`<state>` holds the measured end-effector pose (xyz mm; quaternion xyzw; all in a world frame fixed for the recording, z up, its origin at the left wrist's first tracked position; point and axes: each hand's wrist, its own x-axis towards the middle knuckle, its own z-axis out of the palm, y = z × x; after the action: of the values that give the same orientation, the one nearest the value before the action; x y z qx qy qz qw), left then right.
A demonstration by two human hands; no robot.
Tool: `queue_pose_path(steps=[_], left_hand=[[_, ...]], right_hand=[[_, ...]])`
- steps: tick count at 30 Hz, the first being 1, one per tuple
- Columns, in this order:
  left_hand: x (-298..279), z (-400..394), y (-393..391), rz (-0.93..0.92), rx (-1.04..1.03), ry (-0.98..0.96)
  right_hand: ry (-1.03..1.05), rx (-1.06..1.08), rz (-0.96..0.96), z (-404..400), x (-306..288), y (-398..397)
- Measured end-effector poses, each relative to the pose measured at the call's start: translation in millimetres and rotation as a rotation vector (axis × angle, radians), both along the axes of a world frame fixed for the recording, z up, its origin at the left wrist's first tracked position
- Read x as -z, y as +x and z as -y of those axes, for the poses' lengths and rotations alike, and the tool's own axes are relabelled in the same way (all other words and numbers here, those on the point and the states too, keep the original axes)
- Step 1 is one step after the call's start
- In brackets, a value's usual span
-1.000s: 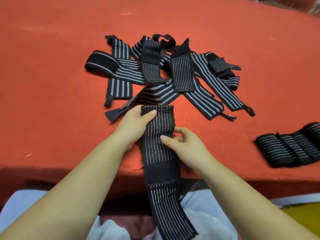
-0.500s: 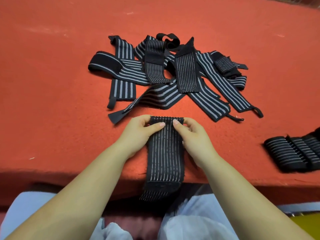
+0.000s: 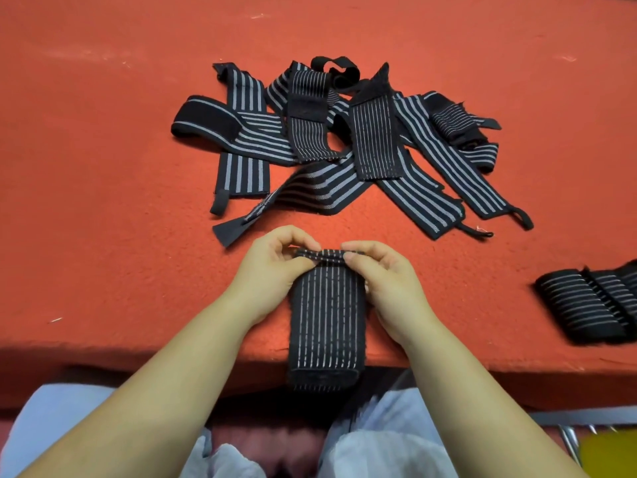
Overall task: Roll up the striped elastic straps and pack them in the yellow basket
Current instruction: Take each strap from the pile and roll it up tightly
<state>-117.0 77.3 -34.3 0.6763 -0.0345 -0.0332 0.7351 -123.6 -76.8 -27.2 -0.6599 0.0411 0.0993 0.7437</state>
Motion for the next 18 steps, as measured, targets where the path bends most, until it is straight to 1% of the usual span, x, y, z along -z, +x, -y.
queue_pose_path(steps=[2, 5, 11, 15, 18], left_hand=[[-1, -1, -1, -0.014, 0.040, -0.029], [1, -4, -2, -0.041, 0.093, -0.038], [-3, -2, 2, -0.102, 0.040, -0.140], [-3, 0, 2, -0.099, 0.058, -0.121], [2, -3, 2, -0.057, 0.042, -0.088]], right_hand=[[0.070, -0.025, 0.018, 3, 1, -2], [0.114, -0.028, 0.023, 8, 3, -3], [0.172, -0.001, 0.028, 7, 7, 1], [0.179, 0.011, 0.046, 8, 10, 2], [0.173, 0.023, 0.072, 7, 12, 1]])
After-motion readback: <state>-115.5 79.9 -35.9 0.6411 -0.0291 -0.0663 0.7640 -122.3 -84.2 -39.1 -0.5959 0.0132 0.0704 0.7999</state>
